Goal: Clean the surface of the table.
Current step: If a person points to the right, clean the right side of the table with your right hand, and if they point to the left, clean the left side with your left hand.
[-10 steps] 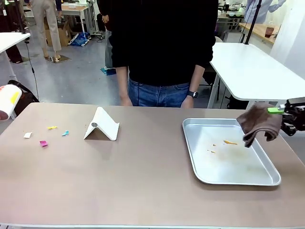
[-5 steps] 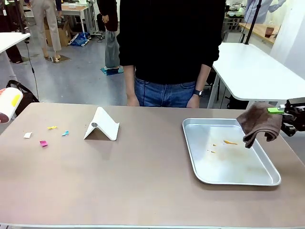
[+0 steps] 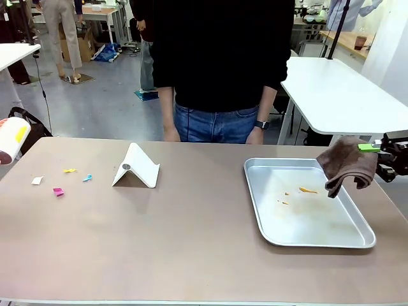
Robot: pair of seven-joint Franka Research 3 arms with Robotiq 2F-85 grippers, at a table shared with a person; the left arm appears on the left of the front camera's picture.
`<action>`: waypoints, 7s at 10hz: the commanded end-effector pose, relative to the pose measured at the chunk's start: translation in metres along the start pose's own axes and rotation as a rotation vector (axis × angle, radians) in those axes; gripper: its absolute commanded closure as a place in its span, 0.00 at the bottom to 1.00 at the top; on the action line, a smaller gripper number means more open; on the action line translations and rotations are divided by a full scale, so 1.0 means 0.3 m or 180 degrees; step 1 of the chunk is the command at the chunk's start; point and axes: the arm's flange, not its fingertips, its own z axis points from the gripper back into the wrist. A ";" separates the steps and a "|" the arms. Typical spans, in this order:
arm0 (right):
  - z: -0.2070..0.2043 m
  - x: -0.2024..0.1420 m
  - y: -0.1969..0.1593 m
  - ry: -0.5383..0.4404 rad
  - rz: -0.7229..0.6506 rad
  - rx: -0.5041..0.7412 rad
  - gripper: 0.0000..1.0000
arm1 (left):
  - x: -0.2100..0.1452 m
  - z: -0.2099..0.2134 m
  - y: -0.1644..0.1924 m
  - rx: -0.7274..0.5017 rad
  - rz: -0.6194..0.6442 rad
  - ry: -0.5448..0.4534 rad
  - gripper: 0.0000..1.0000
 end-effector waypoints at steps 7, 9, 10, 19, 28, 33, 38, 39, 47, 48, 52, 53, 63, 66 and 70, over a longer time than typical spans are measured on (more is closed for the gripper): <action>0.009 -0.004 0.011 0.0009 -0.0064 0.0049 1.00 | -0.001 0.002 -0.007 0.0008 -0.0023 0.0027 1.00; 0.009 -0.004 0.011 0.0009 -0.0064 0.0049 1.00 | -0.001 0.002 -0.007 0.0008 -0.0023 0.0027 1.00; 0.009 -0.004 0.011 0.0009 -0.0064 0.0049 1.00 | -0.001 0.002 -0.007 0.0008 -0.0023 0.0027 1.00; 0.009 -0.004 0.011 0.0009 -0.0064 0.0049 1.00 | -0.001 0.002 -0.007 0.0008 -0.0023 0.0027 1.00; 0.009 -0.004 0.011 0.0009 -0.0064 0.0049 1.00 | 0.090 0.051 0.085 0.1221 0.0163 -0.0226 0.78; 0.009 -0.004 0.011 0.0009 -0.0064 0.0049 1.00 | 0.178 0.102 0.188 0.1915 0.0530 -0.0217 0.78; 0.009 -0.004 0.011 0.0009 -0.0064 0.0049 1.00 | 0.200 0.085 0.276 0.2053 0.0872 -0.0126 0.78; 0.009 -0.004 0.011 0.0009 -0.0064 0.0049 1.00 | 0.206 0.080 0.285 0.2080 0.0887 -0.0128 0.78; 0.009 -0.004 0.011 0.0009 -0.0064 0.0049 1.00 | 0.247 -0.044 0.333 0.2030 0.0936 -0.0124 0.78; 0.009 -0.004 0.011 0.0009 -0.0064 0.0049 1.00 | 0.255 -0.071 0.343 0.2056 0.0964 -0.0094 0.78; 0.009 -0.004 0.011 0.0009 -0.0064 0.0049 1.00 | 0.276 -0.180 0.362 0.1918 0.1017 0.0075 0.78; 0.009 -0.004 0.011 0.0009 -0.0064 0.0049 1.00 | 0.281 -0.215 0.365 0.1895 0.1008 0.0083 0.78; 0.009 -0.004 0.011 0.0009 -0.0064 0.0049 1.00 | 0.311 -0.511 0.348 0.1781 0.0960 0.0371 0.78; 0.009 -0.004 0.011 0.0009 -0.0064 0.0049 1.00 | 0.309 -0.503 0.307 0.1640 0.0907 0.0323 0.78; 0.009 -0.004 0.011 0.0009 -0.0064 0.0049 1.00 | 0.247 -0.352 0.102 0.1224 0.0595 0.0227 0.78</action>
